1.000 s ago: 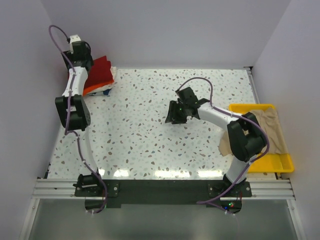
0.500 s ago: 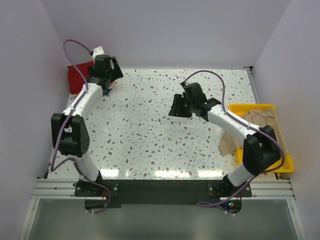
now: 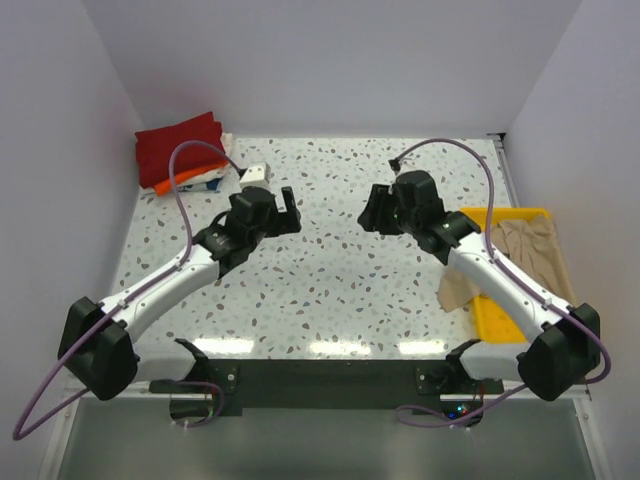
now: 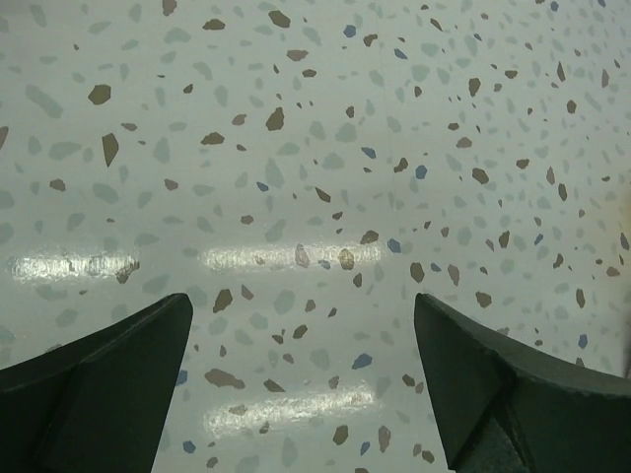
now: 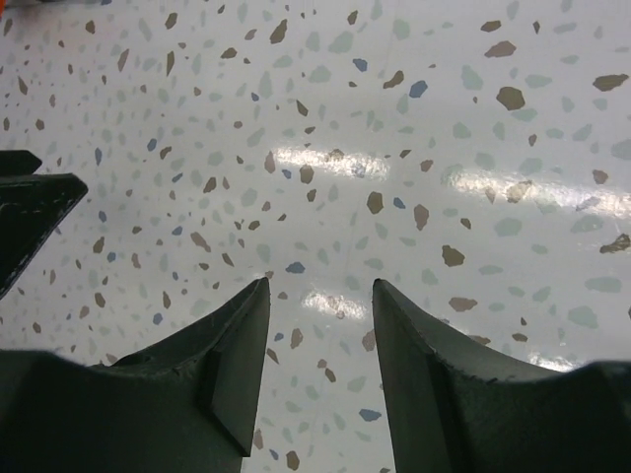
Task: Fold and stack the t-shirts
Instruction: Reset both grippers
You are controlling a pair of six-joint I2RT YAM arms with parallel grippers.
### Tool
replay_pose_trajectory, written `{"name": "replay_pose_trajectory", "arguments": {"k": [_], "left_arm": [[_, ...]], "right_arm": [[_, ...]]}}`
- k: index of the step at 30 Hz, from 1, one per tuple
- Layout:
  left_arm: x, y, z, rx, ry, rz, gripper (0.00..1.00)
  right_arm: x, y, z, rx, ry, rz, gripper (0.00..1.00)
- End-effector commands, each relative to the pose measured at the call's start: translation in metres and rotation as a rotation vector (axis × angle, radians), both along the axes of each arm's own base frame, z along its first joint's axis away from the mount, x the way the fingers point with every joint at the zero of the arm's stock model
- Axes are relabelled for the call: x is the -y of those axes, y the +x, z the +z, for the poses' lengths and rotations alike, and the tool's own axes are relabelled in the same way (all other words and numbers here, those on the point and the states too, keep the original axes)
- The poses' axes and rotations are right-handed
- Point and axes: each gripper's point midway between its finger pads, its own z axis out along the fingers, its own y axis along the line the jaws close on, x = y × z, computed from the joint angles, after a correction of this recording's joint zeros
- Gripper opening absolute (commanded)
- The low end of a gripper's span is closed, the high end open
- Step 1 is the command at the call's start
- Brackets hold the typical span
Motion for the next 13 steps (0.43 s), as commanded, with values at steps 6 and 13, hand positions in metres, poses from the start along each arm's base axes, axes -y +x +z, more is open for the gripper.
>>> {"name": "replay_pose_trajectory", "arguments": {"k": [6,13], "left_arm": [[0.005,-0.023,0.020,0.021,0.007,-0.119,1.00],[0.000,-0.031,0.058,0.069,0.046,-0.178,1.00]], "right_arm": [[0.038,-0.007,0.007,0.092,-0.061,-0.133,0.51],[0.039,-0.003,0.007,0.096,-0.073,-0.154,0.48]]}}
